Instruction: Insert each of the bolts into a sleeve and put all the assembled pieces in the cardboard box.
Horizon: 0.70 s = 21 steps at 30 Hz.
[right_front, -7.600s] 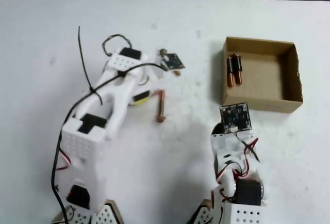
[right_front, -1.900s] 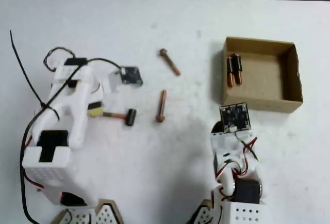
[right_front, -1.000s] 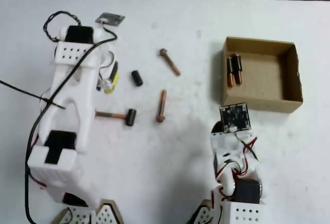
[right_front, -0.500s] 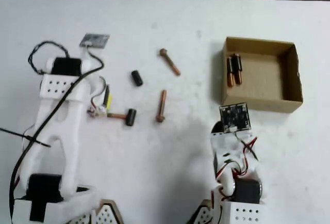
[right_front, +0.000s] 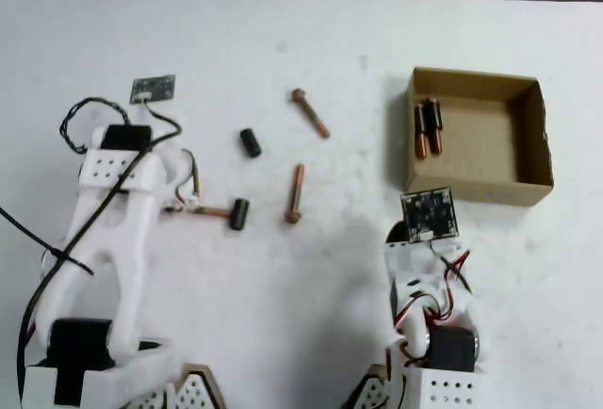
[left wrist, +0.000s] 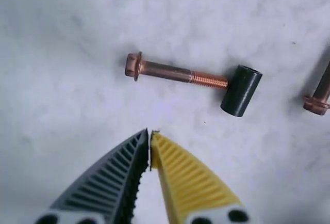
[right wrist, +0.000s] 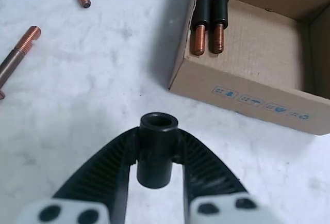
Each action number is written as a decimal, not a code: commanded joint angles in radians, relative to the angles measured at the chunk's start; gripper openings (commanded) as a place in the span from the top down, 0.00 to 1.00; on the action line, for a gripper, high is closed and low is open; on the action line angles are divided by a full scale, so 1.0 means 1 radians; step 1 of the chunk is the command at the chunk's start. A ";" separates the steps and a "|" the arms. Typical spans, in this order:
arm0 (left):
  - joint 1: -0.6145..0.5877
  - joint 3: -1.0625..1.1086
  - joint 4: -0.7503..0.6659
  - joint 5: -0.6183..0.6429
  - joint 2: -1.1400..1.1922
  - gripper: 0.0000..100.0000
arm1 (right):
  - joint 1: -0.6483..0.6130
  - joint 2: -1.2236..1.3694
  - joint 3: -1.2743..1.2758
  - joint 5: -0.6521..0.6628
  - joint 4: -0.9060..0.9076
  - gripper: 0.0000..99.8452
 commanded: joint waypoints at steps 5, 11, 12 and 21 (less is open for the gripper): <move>-0.010 -0.005 -0.021 0.133 -0.042 0.98 | -0.001 -0.010 -0.006 -0.002 -0.021 0.98; 0.002 -0.005 -0.037 0.307 -0.042 0.98 | -0.001 -0.010 -0.006 -0.002 -0.021 0.98; 0.001 -0.003 -0.043 0.344 -0.042 0.98 | -0.001 -0.010 -0.006 -0.002 -0.021 0.98; 0.004 0.163 -0.284 0.460 -0.044 0.98 | 0.001 -0.010 -0.006 -0.002 -0.021 0.98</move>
